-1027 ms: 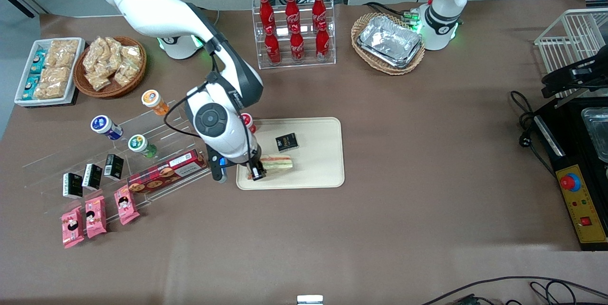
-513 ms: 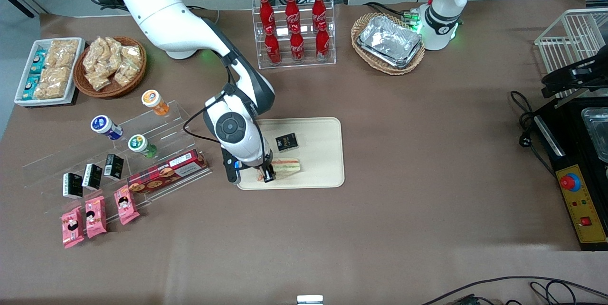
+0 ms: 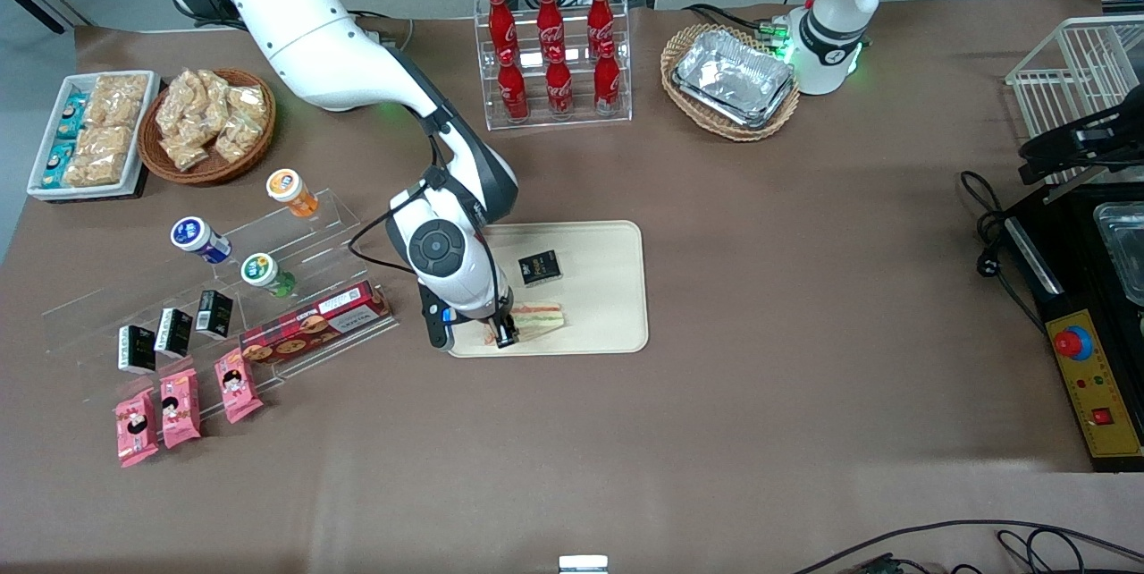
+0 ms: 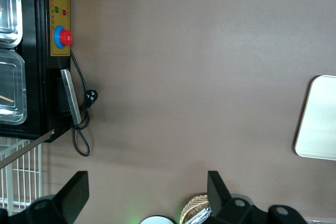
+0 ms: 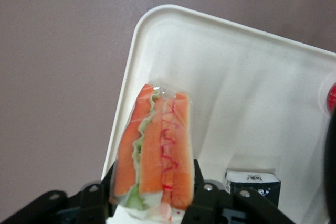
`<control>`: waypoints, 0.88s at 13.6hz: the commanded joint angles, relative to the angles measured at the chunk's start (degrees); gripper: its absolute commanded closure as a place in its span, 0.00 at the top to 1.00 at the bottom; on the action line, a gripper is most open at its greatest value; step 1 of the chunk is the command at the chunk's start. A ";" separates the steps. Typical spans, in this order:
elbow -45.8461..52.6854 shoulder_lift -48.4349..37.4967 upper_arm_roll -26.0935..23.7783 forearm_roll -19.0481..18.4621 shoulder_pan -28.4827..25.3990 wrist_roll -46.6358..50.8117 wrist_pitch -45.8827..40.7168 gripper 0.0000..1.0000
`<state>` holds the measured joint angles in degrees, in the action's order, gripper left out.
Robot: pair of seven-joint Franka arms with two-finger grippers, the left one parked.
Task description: Place sandwich on tray
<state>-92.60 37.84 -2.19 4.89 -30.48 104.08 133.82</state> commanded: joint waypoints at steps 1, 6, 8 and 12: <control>1.72 1.36 0.52 -2.17 -0.54 0.78 0.92 1.00; 1.72 -6.09 0.52 -1.65 4.10 -14.27 -10.55 1.00; 1.64 -10.49 0.44 -1.64 7.62 -25.10 -17.95 1.00; 1.02 -18.04 0.70 -2.26 14.47 -45.38 -26.48 1.00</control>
<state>-89.91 24.98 -1.14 3.23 -20.26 71.22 111.82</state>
